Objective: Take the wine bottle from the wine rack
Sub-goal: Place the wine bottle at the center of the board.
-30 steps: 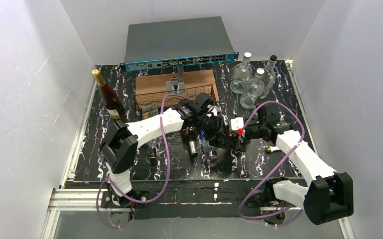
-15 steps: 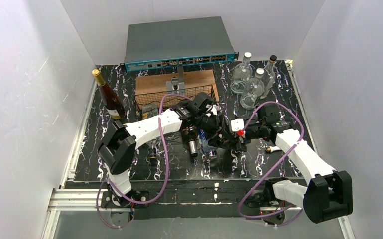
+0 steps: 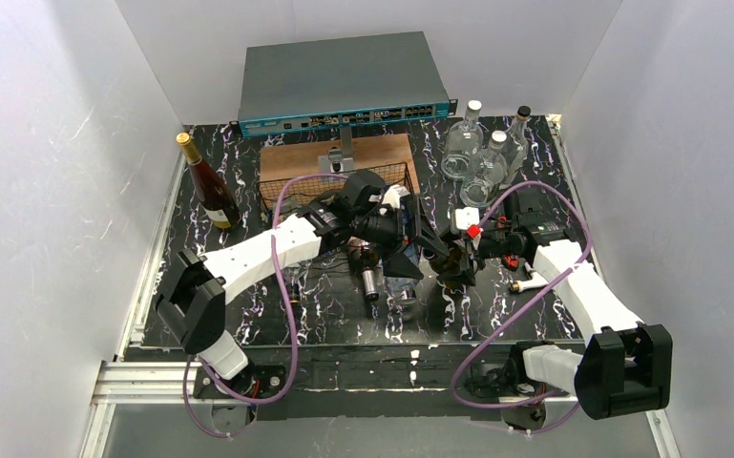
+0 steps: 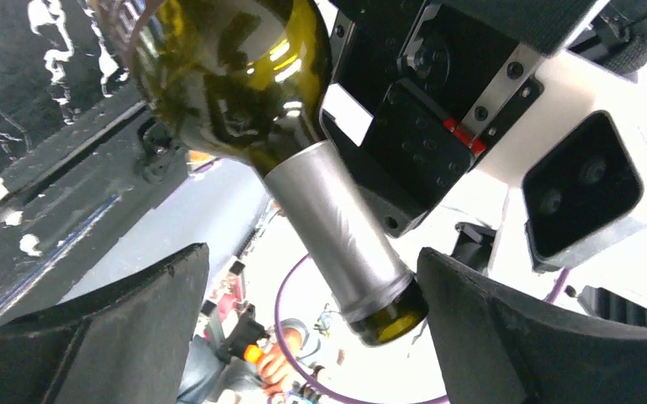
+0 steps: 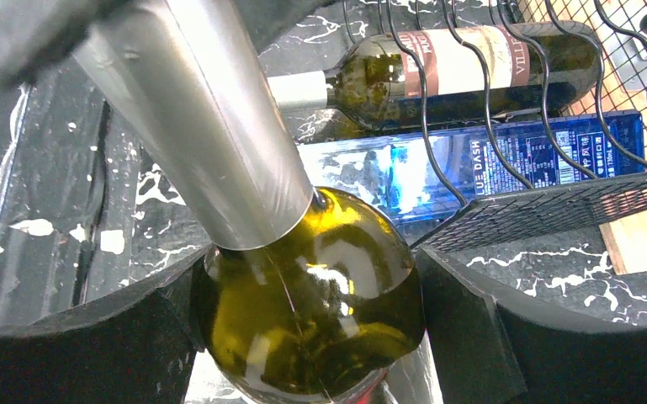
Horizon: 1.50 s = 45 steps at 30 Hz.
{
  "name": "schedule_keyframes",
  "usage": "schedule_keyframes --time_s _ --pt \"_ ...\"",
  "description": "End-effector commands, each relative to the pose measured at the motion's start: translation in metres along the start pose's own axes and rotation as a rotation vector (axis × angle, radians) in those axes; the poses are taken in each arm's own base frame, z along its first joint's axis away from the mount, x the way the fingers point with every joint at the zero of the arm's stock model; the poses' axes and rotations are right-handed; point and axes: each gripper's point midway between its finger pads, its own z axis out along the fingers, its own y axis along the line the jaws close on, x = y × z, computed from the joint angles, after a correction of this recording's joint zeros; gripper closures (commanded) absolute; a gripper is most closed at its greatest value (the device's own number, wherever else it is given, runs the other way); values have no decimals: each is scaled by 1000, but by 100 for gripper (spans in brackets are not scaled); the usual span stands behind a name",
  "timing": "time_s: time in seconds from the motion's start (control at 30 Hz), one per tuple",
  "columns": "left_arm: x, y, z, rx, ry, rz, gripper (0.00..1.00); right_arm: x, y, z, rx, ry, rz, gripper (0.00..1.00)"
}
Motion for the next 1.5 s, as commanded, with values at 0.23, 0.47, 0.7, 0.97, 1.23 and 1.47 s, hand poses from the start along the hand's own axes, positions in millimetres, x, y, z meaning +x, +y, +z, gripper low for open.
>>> schedule_keyframes --time_s 0.23,0.47,0.7,0.97,1.23,1.47 --pt "7 -50 -63 56 -140 278 2 -34 -9 -9 1 -111 -28 43" --pt "10 -52 -106 -14 -324 528 2 -37 -23 -18 45 -130 10 44" --pt "21 -19 -150 -101 -511 693 2 -39 -51 -35 134 -168 95 44" --pt "37 27 -174 -113 -632 707 2 -36 -101 -49 294 -163 145 44" --pt "49 51 -189 -93 -700 703 2 -33 -157 -60 470 -172 199 44" --pt "54 60 -193 -33 -754 677 2 -26 -202 -64 603 -232 331 44"
